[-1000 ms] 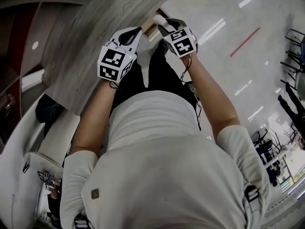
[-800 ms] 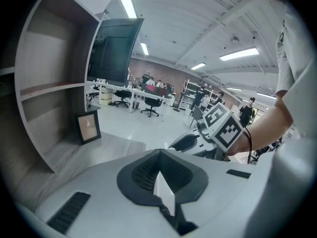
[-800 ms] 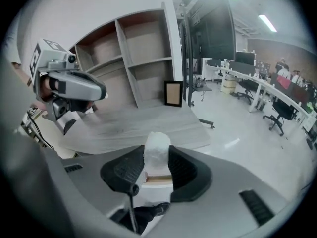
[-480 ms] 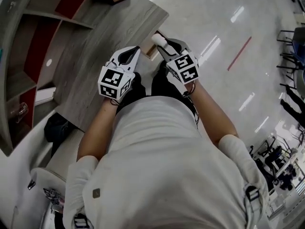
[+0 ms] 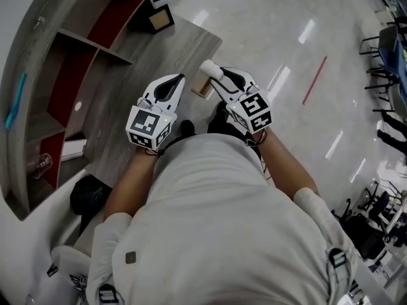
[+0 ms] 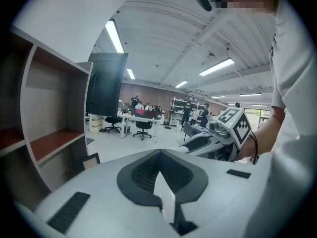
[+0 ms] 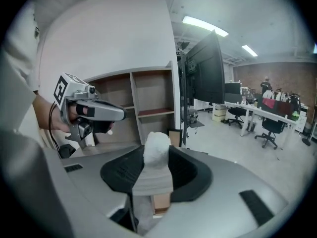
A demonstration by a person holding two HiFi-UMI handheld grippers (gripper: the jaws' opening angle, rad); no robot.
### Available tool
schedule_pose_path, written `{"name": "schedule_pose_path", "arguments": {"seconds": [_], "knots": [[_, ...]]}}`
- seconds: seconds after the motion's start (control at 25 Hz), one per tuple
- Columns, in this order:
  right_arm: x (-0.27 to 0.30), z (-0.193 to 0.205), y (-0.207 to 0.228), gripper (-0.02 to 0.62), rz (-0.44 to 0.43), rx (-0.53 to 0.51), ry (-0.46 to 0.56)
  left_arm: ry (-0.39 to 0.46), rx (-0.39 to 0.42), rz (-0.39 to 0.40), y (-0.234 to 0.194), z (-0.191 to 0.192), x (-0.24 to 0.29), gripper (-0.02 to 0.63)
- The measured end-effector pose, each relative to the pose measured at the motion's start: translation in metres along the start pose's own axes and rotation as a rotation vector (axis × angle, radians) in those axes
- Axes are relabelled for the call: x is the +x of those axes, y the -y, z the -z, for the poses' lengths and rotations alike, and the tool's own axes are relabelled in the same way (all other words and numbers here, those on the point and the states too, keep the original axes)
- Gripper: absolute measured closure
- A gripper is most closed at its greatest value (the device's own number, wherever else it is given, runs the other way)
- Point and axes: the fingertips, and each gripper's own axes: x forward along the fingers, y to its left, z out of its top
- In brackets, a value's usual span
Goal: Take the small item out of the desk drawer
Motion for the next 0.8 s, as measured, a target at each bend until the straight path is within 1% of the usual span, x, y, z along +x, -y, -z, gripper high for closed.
{"name": "schedule_pose_path", "arguments": {"seconds": [0.2, 0.44, 0.64, 0.8], "knots": [[-0.017, -0.016, -0.015, 0.436, 0.042, 0.015, 0.058, 0.031, 0.023, 0.042, 0.006, -0.011, -0.017, 0.591], [-0.038, -0.017, -0.036, 0.436, 0.112, 0.037, 0.090, 0.044, 0.053, 0.123, 0.022, -0.012, -0.033, 0.591], [-0.065, -0.013, -0.055, 0.436, 0.165, 0.058, 0.110, 0.040, 0.064, 0.184, 0.043, -0.007, -0.046, 0.591], [-0.089, -0.009, -0.062, 0.436, 0.196, 0.073, 0.123, 0.042, 0.072, 0.216, 0.062, -0.006, -0.053, 0.591]]}}
